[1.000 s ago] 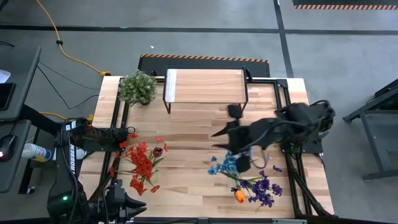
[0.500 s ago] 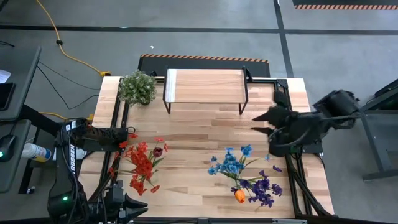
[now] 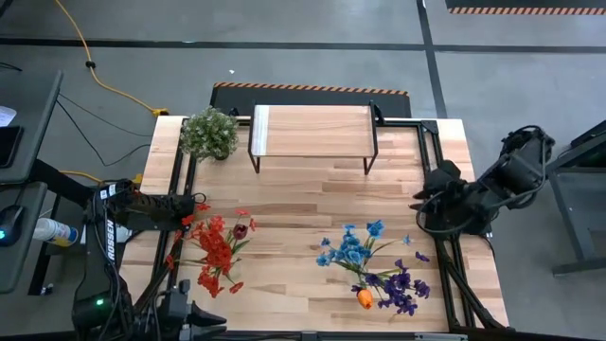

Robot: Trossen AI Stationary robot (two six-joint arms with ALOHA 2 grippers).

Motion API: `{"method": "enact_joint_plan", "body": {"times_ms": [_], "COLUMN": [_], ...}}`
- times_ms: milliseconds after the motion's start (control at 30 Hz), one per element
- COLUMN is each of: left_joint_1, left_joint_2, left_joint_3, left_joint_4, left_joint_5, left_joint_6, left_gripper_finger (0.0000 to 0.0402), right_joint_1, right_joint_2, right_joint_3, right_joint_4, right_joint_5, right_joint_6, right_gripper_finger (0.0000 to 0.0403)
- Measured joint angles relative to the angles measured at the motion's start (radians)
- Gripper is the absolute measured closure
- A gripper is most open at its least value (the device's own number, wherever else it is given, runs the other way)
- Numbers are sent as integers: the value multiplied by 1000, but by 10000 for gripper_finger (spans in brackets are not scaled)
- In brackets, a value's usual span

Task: Pick and place flowers into a vace then onto a shelf
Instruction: Put the right transparent vase with flowers on the shelf

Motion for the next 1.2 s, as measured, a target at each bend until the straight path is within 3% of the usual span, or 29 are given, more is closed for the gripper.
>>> {"method": "enact_joint_plan", "body": {"times_ms": [200,433,900,1200], "left_joint_1": [0,0,0,0], "left_joint_2": [0,0,0,0], "left_joint_3": [0,0,0,-1], "left_joint_4": [14,5,6,6], "left_joint_5": [38,72,104,104], "left_joint_6": [0,0,0,-4], "left_gripper_finger": [307,307,307,307], "right_joint_1": [72,152,218,218], "right_joint_2": [-111,-151,-148,-148], "right_joint_3": [-244,-488,-860,-1009], "right_joint_4": [47,267,879,1072], "right_joint_5": [-48,-130,-130,-126], "right_joint_6": [200,336,411,413], "right_gripper_finger": [289,289,289,289]}}
